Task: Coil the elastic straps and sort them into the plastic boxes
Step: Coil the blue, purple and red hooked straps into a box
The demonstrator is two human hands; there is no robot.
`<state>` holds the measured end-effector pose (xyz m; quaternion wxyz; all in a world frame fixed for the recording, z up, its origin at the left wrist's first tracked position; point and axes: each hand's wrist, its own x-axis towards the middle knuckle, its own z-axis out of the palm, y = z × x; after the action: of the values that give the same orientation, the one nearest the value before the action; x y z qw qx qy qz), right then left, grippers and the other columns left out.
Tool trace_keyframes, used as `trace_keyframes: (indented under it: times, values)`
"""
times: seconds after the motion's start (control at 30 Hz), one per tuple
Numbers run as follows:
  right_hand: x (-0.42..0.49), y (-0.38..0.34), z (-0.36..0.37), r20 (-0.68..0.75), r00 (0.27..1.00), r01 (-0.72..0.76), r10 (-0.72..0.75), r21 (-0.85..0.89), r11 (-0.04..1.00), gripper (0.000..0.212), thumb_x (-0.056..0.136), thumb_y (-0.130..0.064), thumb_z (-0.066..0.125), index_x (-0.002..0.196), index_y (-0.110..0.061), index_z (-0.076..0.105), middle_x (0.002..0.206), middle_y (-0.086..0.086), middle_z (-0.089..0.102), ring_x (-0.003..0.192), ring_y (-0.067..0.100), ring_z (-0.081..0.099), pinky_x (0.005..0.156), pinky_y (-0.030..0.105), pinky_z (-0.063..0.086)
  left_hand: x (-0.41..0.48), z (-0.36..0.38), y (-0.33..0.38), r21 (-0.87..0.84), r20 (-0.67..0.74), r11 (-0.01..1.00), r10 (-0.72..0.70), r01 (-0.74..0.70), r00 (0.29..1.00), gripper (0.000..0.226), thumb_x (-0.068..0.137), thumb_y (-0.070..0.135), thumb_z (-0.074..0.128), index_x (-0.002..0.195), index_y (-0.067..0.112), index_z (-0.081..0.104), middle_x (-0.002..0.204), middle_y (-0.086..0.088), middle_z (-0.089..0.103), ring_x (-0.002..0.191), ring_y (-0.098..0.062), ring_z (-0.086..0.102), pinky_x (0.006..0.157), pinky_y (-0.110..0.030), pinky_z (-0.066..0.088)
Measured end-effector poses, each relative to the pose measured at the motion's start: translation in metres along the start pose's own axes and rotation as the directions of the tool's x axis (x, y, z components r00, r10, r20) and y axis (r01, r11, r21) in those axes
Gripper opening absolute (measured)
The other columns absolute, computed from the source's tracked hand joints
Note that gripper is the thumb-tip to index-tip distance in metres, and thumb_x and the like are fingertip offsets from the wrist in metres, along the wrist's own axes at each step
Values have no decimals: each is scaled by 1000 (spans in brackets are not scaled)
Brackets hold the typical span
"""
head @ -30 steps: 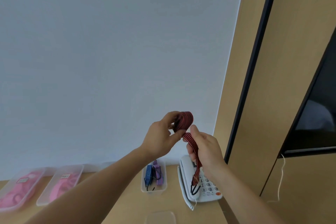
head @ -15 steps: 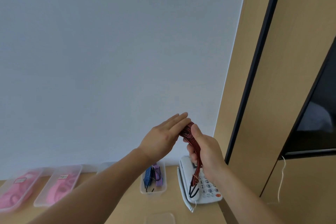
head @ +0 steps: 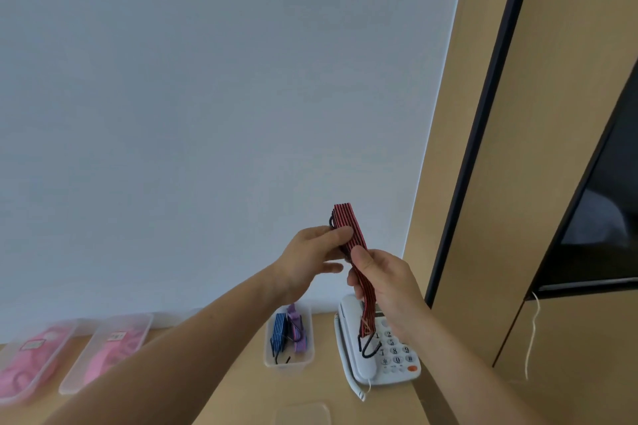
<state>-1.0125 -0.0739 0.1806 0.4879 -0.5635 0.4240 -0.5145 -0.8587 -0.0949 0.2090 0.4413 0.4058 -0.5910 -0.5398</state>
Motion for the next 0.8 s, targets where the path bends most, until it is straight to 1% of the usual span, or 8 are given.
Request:
trace_keyframes:
  times: [0.07,0.13,0.2,0.27,0.37,0.5,0.63,0.8]
  values:
    - [-1,3,-1,8,999,-41,41,-21,999,50,81,-53,61,88,-3,67,64,4,66,54,15,56,53,25,47,4,-3,-2,44,-29,998,48,-47,998,35,99,24,57,111,-8,63,103,-20,71,89,-23,65,98,-49,48]
    - [-1,5,-2,9,998,-59,60,-43,997,44,89,-48,59,88,-5,67,64,5,68,54,15,58,53,24,47,3,-4,-2,118,-35,985,133,-129,990,23,97,21,61,106,-1,64,92,-9,70,83,-20,63,93,-49,52]
    - [-1,7,-2,9,998,-65,65,-48,997,39,95,-41,57,91,-4,67,67,7,69,55,16,60,55,24,48,4,-4,-2,205,-24,957,217,-207,976,17,95,19,65,110,10,64,91,6,71,80,-11,65,81,-35,56]
    - [-1,6,-4,13,997,-78,79,-21,997,32,99,-32,55,92,-3,68,71,9,71,57,16,60,56,23,48,5,-4,-4,329,2,900,302,-286,953,32,94,17,67,125,15,59,104,9,70,89,-7,68,80,-22,54]
    - [0,3,-6,57,994,-95,93,39,995,25,98,-15,52,86,-6,72,77,13,72,61,17,60,56,24,47,5,-8,-13,577,101,686,478,-442,873,48,93,21,68,137,17,52,117,10,66,107,-4,62,85,-16,52]
    - [0,2,-7,135,976,-201,173,225,953,31,94,-14,39,95,-2,68,83,13,70,66,18,64,58,29,45,2,-11,-20,731,262,349,650,-586,713,50,91,23,68,138,12,55,130,0,64,107,-6,61,92,-10,45]
    - [1,2,-10,203,962,-251,181,409,877,40,90,-14,37,108,10,63,96,26,69,68,23,63,57,29,47,3,-16,-21,801,341,85,750,-593,567,50,81,12,79,129,3,63,132,-11,64,113,-25,67,91,-33,56]
    - [2,4,-13,250,958,-242,141,438,866,47,95,-22,35,117,10,60,105,29,67,80,30,66,63,31,53,4,-23,-24,794,483,-126,725,-594,491,45,79,3,81,122,5,69,130,-18,63,118,-35,63,82,-43,60]
